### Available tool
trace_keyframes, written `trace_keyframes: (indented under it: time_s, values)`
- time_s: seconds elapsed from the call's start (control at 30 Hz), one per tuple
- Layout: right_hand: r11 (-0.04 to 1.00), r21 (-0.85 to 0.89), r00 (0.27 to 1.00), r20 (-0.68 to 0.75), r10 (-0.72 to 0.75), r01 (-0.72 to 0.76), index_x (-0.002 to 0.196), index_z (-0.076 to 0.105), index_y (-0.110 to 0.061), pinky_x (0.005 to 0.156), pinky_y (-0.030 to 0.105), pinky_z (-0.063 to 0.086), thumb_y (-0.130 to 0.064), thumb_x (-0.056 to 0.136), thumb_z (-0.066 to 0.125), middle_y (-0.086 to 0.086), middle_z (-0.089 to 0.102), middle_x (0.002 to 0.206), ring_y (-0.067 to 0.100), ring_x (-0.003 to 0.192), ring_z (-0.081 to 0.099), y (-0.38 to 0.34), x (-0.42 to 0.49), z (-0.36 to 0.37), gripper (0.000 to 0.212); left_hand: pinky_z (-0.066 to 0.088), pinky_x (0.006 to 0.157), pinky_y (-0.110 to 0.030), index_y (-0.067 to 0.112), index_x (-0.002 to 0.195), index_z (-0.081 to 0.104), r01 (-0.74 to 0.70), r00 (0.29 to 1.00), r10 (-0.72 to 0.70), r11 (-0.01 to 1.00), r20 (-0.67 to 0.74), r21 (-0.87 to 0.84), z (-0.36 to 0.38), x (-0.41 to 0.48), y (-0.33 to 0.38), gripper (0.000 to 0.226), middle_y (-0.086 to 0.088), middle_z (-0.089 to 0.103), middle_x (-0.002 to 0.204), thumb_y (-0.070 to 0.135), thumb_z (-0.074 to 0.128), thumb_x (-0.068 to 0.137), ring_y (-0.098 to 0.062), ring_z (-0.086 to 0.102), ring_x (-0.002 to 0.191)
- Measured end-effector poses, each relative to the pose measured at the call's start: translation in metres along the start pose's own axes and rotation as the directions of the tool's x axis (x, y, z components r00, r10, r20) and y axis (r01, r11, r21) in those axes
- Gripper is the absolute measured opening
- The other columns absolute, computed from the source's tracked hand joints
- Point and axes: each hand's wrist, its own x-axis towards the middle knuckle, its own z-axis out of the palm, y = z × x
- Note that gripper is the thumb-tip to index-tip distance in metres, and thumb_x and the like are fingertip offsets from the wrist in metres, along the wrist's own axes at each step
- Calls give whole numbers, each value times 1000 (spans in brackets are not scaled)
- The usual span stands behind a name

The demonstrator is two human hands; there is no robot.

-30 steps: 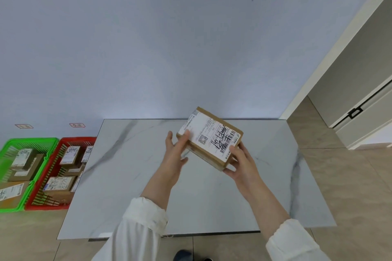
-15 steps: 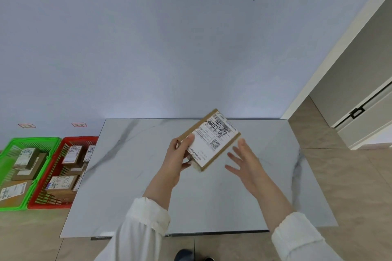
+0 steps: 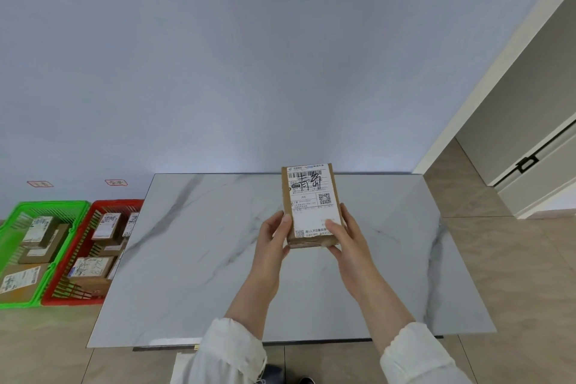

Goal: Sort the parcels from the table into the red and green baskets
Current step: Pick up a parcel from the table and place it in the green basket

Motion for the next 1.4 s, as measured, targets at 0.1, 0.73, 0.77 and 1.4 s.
trace_keyframes:
  time_s: [0.1, 0.73, 0.77, 1.4]
  values:
    - [999, -29, 999, 18, -38, 39, 145, 32, -26, 109, 37, 36, -18, 91, 54, -6, 53, 137, 11, 124, 51, -5, -1, 2, 58, 40, 105, -35, 29, 129, 44, -118, 991, 116, 993, 62, 31, 7, -2, 6, 38, 2, 57, 131, 28, 53, 92, -13, 53, 121]
    - [985, -85, 989, 45, -143, 147, 146, 19, -39, 102, 20, 21, -30, 97, 43, -25, 38, 136, -6, 121, 34, -37, 2, 27, 56, 18, 118, -34, 44, 145, 20, -307, 948, 288, 940, 138, 147, 22, 4, 34, 59, 20, 34, 148, 58, 25, 88, 1, 28, 137]
    - [986, -81, 989, 45, -142, 145, 146, 19, -39, 102, 20, 21, -30, 97, 43, -25, 38, 136, -6, 121, 34, -37, 2, 28, 56, 18, 118, -34, 43, 145, 20, -309, 947, 290, 940, 136, 144, 23, 3, 35, 59, 19, 34, 148, 58, 25, 88, 1, 28, 138]
    - [985, -170, 977, 213, 7, 30, 147, 17, -36, 100, 20, 21, -30, 97, 44, -23, 34, 136, -5, 122, 31, 13, -6, 74, 57, 24, 116, -36, 38, 145, 26, -216, 965, 228, 971, -127, 103, -49, -13, 12, 50, 16, 38, 147, 48, 31, 96, -5, 33, 136]
